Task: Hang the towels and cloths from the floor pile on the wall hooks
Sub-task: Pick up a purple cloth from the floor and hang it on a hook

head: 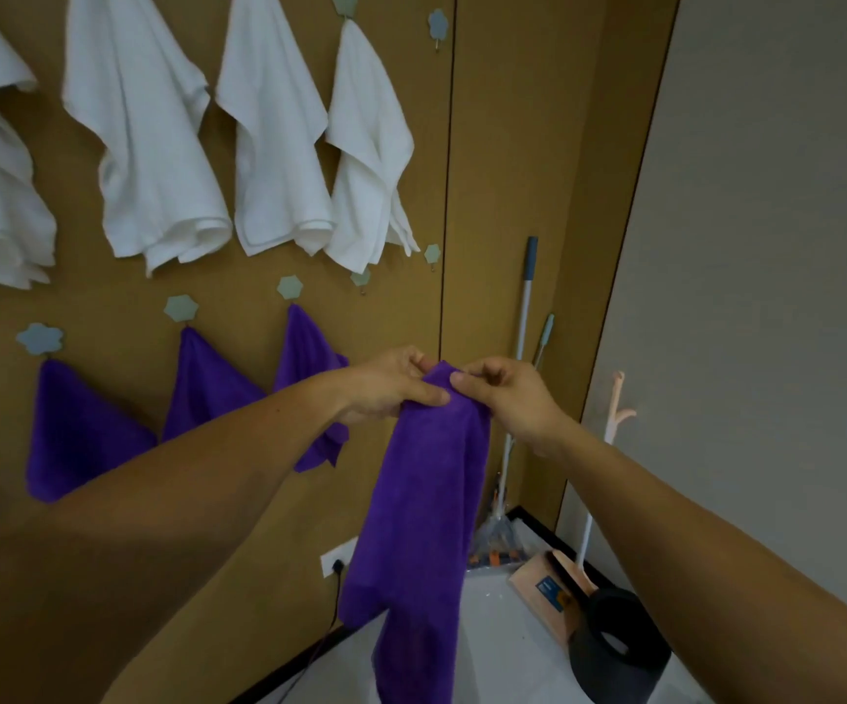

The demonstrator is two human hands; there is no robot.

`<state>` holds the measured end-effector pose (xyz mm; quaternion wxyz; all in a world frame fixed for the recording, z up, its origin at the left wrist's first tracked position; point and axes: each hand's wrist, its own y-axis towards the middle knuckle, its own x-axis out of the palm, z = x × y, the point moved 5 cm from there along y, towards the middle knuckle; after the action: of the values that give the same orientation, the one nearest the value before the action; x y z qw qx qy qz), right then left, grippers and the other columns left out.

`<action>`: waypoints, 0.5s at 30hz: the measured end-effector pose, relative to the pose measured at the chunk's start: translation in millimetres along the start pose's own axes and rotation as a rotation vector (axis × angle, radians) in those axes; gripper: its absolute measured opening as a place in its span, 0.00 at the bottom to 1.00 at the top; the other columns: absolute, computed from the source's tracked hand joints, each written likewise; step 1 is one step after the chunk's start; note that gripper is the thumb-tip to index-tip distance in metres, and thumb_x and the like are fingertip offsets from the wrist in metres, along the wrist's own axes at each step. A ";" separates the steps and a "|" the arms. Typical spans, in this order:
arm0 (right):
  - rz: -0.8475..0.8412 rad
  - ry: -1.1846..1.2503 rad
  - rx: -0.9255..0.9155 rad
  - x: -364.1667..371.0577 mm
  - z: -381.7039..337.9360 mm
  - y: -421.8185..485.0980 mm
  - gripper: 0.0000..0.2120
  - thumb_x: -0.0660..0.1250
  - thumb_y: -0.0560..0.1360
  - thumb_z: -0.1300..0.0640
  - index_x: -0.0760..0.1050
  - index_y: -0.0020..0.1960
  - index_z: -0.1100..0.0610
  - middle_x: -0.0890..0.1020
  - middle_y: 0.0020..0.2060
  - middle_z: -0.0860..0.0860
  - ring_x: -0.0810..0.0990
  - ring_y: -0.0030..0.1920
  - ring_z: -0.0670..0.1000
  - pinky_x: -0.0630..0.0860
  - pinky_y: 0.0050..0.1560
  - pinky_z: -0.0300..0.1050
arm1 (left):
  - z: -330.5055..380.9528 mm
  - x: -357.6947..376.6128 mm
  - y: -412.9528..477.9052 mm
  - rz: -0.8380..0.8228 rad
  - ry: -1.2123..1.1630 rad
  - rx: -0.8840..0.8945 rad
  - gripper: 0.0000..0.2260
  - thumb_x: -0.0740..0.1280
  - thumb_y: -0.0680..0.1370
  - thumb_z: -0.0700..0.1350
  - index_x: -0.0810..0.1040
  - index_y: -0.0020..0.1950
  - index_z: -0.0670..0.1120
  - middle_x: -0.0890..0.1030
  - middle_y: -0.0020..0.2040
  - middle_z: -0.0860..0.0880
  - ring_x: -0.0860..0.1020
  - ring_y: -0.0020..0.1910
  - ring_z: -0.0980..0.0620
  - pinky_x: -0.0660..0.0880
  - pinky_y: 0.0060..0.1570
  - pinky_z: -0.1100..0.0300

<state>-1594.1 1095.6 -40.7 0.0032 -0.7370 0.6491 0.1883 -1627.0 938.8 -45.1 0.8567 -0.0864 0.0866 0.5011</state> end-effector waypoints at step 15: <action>0.441 0.018 -0.031 -60.7 -21.2 28.1 0.11 0.60 0.81 0.52 0.72 0.42 0.55 0.74 0.36 0.50 0.72 0.35 0.47 0.69 0.37 0.43 | -73.6 -12.2 -10.7 0.056 0.048 -0.099 0.06 0.72 0.73 0.46 0.84 0.48 0.47 0.85 0.48 0.46 0.84 0.45 0.50 0.80 0.45 0.58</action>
<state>-1620.5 1143.9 2.8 -0.0553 -0.5787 0.7916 0.1880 -1628.0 906.1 -112.9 0.8347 -0.1383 0.0848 0.5263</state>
